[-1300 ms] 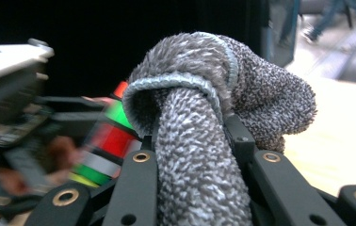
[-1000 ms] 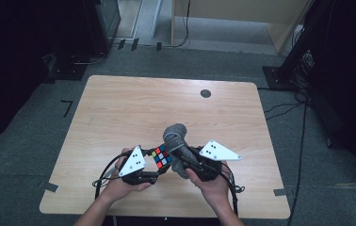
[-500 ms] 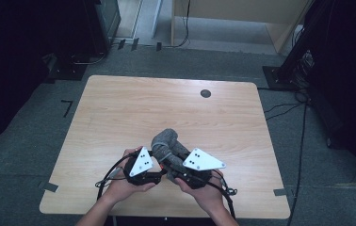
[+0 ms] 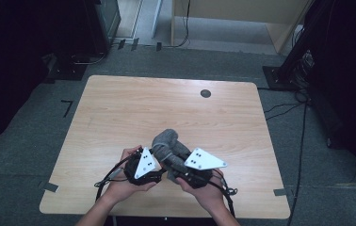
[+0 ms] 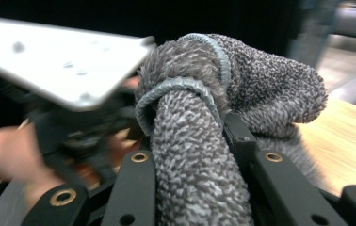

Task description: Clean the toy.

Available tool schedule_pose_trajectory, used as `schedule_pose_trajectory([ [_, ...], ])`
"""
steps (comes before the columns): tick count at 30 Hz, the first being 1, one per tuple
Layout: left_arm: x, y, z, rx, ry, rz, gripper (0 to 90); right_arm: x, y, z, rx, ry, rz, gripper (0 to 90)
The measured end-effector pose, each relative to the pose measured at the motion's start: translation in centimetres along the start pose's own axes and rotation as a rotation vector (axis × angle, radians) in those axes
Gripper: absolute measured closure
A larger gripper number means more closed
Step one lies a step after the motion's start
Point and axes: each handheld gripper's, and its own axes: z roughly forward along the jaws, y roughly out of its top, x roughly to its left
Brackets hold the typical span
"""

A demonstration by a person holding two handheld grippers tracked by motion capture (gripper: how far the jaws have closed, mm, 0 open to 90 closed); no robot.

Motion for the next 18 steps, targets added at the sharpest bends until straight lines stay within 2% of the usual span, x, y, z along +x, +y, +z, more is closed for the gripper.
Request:
schedule_pose_trajectory([
  [2,0.1,0.2,-0.3,-0.02,-0.017,-0.013,34.5,0.4,-0.1,0.5,0.028,0.003,-0.024,72.1],
  [3,0.1,0.3,-0.4,-0.022,-0.014,-0.009,34.5,0.1,-0.2,0.5,0.013,0.002,-0.013,72.5],
  [4,0.2,0.2,-0.4,-0.027,-0.016,-0.013,34.6,-0.5,-0.2,0.1,-0.017,0.007,0.038,72.7],
  [5,0.3,0.1,-0.4,-0.036,-0.025,-0.021,34.6,-1.0,-0.1,-0.2,-0.037,-0.008,0.067,72.6],
  [7,0.8,-0.3,-0.7,-0.071,-0.065,-0.052,34.6,-2.2,0.0,-1.4,-0.091,-0.098,0.133,72.6],
  [8,1.0,-0.3,-0.9,-0.097,-0.084,-0.063,34.6,-2.8,0.0,-2.0,-0.115,-0.11,0.176,72.3],
  [9,1.1,-0.3,-1.2,-0.119,-0.101,-0.066,34.6,-3.4,-0.1,-2.3,-0.136,-0.097,0.209,71.9],
  [10,1.2,-0.2,-1.4,-0.149,-0.12,-0.071,34.6,-3.7,-0.2,-2.5,-0.144,-0.059,0.228,71.5],
  [12,1.3,-0.1,-2.0,-0.204,-0.161,-0.076,34.6,-3.7,-0.4,-2.1,-0.131,0.006,0.235,71.0],
  [14,1.4,-0.2,-2.3,-0.222,-0.164,-0.074,34.6,-3.6,-0.7,-1.9,-0.164,0.027,0.257,71.1],
  [15,1.6,-0.4,-2.4,-0.231,-0.172,-0.077,34.6,-3.8,-0.8,-1.8,-0.152,0.021,0.268,71.3],
  [17,1.9,-0.4,-2.6,-0.247,-0.177,-0.088,34.6,-4.4,-1.1,-1.7,-0.108,-0.029,0.266,71.5],
  [18,2.0,-0.4,-2.7,-0.251,-0.177,-0.091,34.6,-4.7,-1.3,-1.8,-0.099,-0.036,0.278,71.7],
])
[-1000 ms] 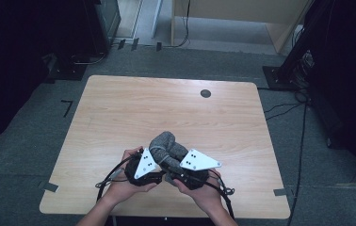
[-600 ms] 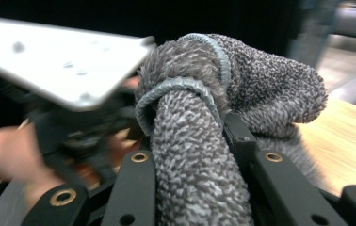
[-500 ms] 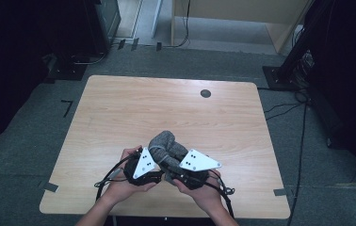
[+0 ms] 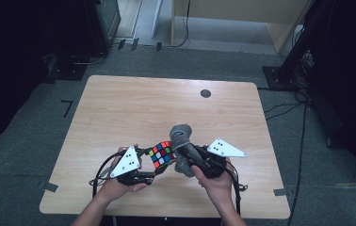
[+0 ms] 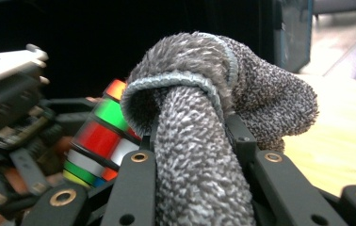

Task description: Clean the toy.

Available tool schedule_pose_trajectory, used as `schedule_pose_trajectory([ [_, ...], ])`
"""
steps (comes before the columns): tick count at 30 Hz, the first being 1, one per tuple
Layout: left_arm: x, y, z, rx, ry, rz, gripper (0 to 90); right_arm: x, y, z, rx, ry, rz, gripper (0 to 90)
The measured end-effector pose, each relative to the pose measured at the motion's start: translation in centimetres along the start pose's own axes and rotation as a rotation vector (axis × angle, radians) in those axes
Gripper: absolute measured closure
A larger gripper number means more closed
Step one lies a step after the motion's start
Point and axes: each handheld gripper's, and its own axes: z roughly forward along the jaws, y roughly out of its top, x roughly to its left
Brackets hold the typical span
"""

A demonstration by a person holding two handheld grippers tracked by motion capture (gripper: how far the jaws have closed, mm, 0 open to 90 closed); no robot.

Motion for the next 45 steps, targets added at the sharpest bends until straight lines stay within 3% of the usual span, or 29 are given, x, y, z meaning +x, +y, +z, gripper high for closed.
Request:
schedule_pose_trajectory([
  [2,0.0,0.0,0.1,0.004,0.002,0.005,34.6,-0.3,0.3,-0.5,-0.012,0.0,0.017,72.4],
  [5,-0.5,0.0,0.5,0.018,0.004,0.017,34.5,0.5,1.1,-1.2,-0.078,0.092,0.024,74.8],
  [7,-0.7,0.2,0.5,0.004,-0.017,0.007,34.5,1.1,1.3,-1.2,-0.088,0.128,0.012,75.3],
  [9,-0.9,0.7,0.2,-0.008,-0.019,0.012,34.5,1.2,1.0,-0.9,-0.068,0.116,-0.011,75.8],
  [10,-0.9,0.8,0.1,-0.011,-0.019,0.017,34.6,0.9,0.7,-0.8,-0.084,0.104,-0.006,75.9],
  [12,-0.6,0.9,-0.3,-0.035,-0.032,-0.006,34.6,-0.1,0.4,-0.7,-0.062,0.035,0.017,76.0],
  [14,-0.2,0.9,-0.5,-0.053,-0.041,-0.031,34.6,-0.6,0.3,-0.9,-0.043,-0.002,0.025,76.0],
  [16,0.0,0.6,-0.3,-0.036,-0.029,-0.029,34.5,-0.6,0.4,-1.1,-0.067,0.022,0.036,75.8],
  [18,-0.1,0.4,0.0,-0.017,-0.028,-0.031,34.5,0.3,0.8,-1.3,-0.098,0.08,0.024,75.7],
  [20,-0.4,0.5,-0.1,-0.032,-0.047,-0.029,34.6,1.1,1.1,-1.2,-0.099,0.108,0.01,75.5],
  [23,-0.6,0.9,-0.3,-0.036,-0.043,-0.008,34.6,0.9,0.8,-0.9,-0.091,0.087,0.015,75.3],
  [25,-0.3,0.7,-0.5,-0.052,-0.054,-0.03,34.6,-0.1,0.5,-0.8,-0.056,0.031,0.053,75.4],
  [27,0.0,0.7,-0.4,-0.042,-0.041,-0.04,34.6,-0.8,0.3,-1.0,-0.047,0.011,0.084,75.2],
  [29,-0.1,0.5,-0.1,-0.021,-0.037,-0.027,34.6,-0.3,0.6,-1.2,-0.076,0.051,0.082,74.9],
  [31,-0.3,0.5,0.0,-0.016,-0.046,-0.021,34.6,0.9,1.1,-1.3,-0.098,0.102,0.038,74.5],
  [33,-0.5,0.6,0.0,-0.022,-0.044,-0.014,34.6,1.7,1.2,-1.0,-0.086,0.103,-0.003,74.3],
  [35,-0.5,0.7,-0.3,-0.031,-0.047,-0.008,34.6,1.3,1.0,-0.9,-0.085,0.091,0.025,74.3],
  [38,0.0,0.7,-0.6,-0.06,-0.06,-0.045,34.6,-0.3,0.4,-0.8,-0.053,0.026,0.086,74.4],
  [40,0.1,0.6,-0.5,-0.052,-0.046,-0.048,34.6,-0.8,0.2,-1.0,-0.054,0.015,0.126,74.3],
  [42,0.1,0.5,-0.3,-0.022,-0.035,-0.029,34.6,-0.2,0.5,-1.2,-0.09,0.04,0.105,74.1],
  [45,-0.2,0.4,-0.1,-0.02,-0.043,-0.018,34.6,1.7,1.1,-1.2,-0.111,0.095,0.018,73.6],
])
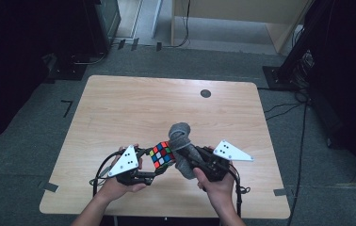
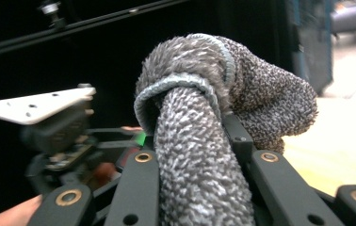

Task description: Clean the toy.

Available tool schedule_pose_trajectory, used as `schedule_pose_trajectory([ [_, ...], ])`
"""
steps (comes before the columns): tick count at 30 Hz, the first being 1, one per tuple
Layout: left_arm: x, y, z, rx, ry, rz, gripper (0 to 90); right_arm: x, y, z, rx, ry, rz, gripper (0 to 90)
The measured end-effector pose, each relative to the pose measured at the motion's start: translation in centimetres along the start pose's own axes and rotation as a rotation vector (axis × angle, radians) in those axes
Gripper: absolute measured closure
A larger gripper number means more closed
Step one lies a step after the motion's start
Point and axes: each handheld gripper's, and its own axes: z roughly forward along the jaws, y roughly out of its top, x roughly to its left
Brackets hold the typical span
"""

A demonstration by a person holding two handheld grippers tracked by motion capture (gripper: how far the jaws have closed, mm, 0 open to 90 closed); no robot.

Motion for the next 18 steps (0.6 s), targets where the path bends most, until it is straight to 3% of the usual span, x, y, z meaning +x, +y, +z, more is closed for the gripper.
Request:
schedule_pose_trajectory([
  [3,0.0,0.2,-0.4,-0.016,-0.005,-0.003,34.6,0.1,-0.1,0.3,0.013,0.002,-0.008,73.4],
  [7,0.5,0.2,-0.8,-0.056,-0.026,-0.041,34.6,-2.0,-0.8,0.1,0.041,-0.074,0.061,73.4],
  [9,0.4,0.1,-0.6,-0.035,-0.015,-0.03,34.6,-2.1,-0.7,-0.1,0.027,-0.066,0.077,73.1],
  [11,0.0,-0.1,-0.1,0.005,-0.003,0.005,34.6,-1.5,-0.4,-0.2,-0.004,-0.021,0.063,72.8],
  [14,-0.3,0.0,0.1,0.006,-0.007,0.011,34.6,0.0,0.1,0.2,0.003,0.033,-0.003,72.7],
  [16,-0.3,0.2,-0.1,0.0,-0.003,0.014,34.6,0.1,-0.1,0.4,0.015,0.021,-0.018,72.7],
  [18,-0.1,0.2,-0.5,-0.023,-0.016,-0.007,34.6,-0.8,-0.5,0.3,0.03,-0.023,0.006,73.8],
])
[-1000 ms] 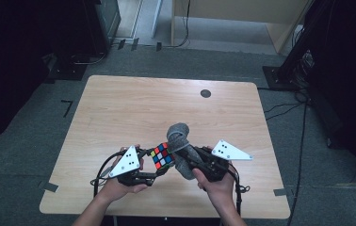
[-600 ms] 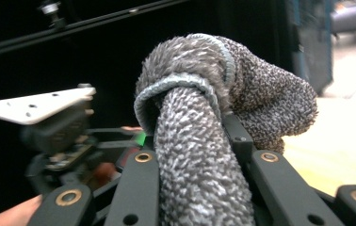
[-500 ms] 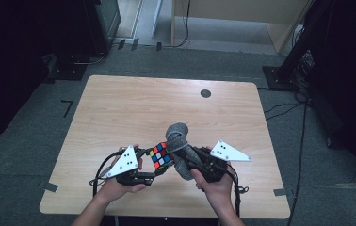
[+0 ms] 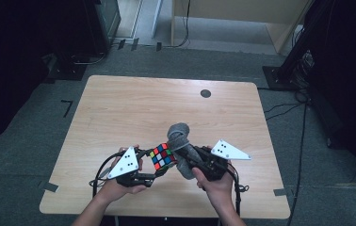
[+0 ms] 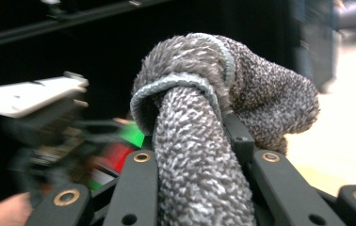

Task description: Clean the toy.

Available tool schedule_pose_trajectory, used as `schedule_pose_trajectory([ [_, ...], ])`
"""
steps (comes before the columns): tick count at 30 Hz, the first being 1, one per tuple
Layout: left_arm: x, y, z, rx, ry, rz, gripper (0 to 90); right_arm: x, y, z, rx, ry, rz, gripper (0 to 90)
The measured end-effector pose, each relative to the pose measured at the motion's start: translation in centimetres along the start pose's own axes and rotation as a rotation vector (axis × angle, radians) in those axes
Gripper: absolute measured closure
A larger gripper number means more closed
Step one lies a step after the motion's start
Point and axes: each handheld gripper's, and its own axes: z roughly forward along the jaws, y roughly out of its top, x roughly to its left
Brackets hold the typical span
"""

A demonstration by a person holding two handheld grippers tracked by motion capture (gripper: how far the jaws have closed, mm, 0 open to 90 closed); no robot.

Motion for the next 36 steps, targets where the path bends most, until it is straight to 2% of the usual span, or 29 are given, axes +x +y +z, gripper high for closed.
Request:
schedule_pose_trajectory([
  [2,0.4,0.0,-0.5,-0.034,-0.007,-0.03,34.6,-1.1,-0.4,-0.2,0.027,-0.08,0.007,74.5],
  [3,0.6,0.1,-0.6,-0.039,-0.002,-0.032,34.6,-1.5,-0.5,-0.3,0.029,-0.091,0.026,74.5],
  [5,0.6,0.0,-0.6,-0.022,0.013,-0.02,34.6,-1.6,-0.4,-0.5,0.007,-0.067,0.058,74.5],
  [6,0.6,0.0,-0.4,-0.008,0.018,-0.012,34.6,-1.2,-0.2,-0.5,-0.006,-0.041,0.05,74.4],
  [9,0.2,-0.1,0.0,0.005,0.01,-0.002,34.6,0.8,0.3,-0.1,-0.021,0.052,-0.026,74.1],
  [11,0.1,0.0,-0.1,-0.004,0.005,-0.008,34.6,1.6,0.3,0.0,-0.019,0.042,-0.075,75.0],
  [13,0.3,0.1,-0.5,-0.022,-0.002,-0.022,34.6,1.0,0.2,-0.2,-0.018,0.04,-0.075,75.8],
  [15,0.7,0.2,-0.9,-0.062,-0.007,-0.055,34.5,-0.3,-0.3,-0.3,-0.003,-0.021,-0.065,76.2],
  [17,1.1,0.3,-1.4,-0.099,-0.01,-0.088,34.6,-1.4,-0.9,-0.3,0.013,-0.045,-0.031,76.2],
  [18,1.3,0.4,-1.5,-0.112,-0.014,-0.104,34.6,-1.8,-1.3,-0.2,0.014,-0.027,-0.016,76.1],
  [19,1.4,0.4,-1.6,-0.117,-0.019,-0.114,34.6,-1.8,-1.5,0.0,0.015,0.015,-0.007,76.0],
  [22,1.5,0.3,-1.7,-0.129,-0.03,-0.133,34.6,-1.1,-1.9,0.7,0.02,0.093,-0.058,75.8],
  [24,1.6,0.4,-1.8,-0.141,-0.034,-0.146,34.5,-0.7,-2.2,1.2,0.041,0.113,-0.085,75.7],
  [27,1.6,0.4,-1.9,-0.142,-0.03,-0.147,34.5,-0.6,-3.1,2.1,0.118,0.158,-0.096,75.5],
  [30,1.8,0.3,-1.8,-0.136,-0.022,-0.151,34.5,-0.1,-3.5,2.7,0.184,0.137,-0.154,75.5],
  [31,1.9,0.3,-1.8,-0.136,-0.025,-0.154,34.6,-0.1,-3.3,2.5,0.179,0.114,-0.17,75.5],
  [32,1.9,0.2,-1.8,-0.134,-0.026,-0.155,34.6,-0.2,-3.0,2.3,0.156,0.098,-0.167,75.5],
  [34,1.8,0.2,-1.7,-0.122,-0.03,-0.147,34.5,-0.6,-2.5,1.6,0.095,0.083,-0.132,75.5],
  [36,1.7,0.3,-1.6,-0.115,-0.028,-0.144,34.6,-0.9,-2.3,1.2,0.058,0.074,-0.127,75.4],
])
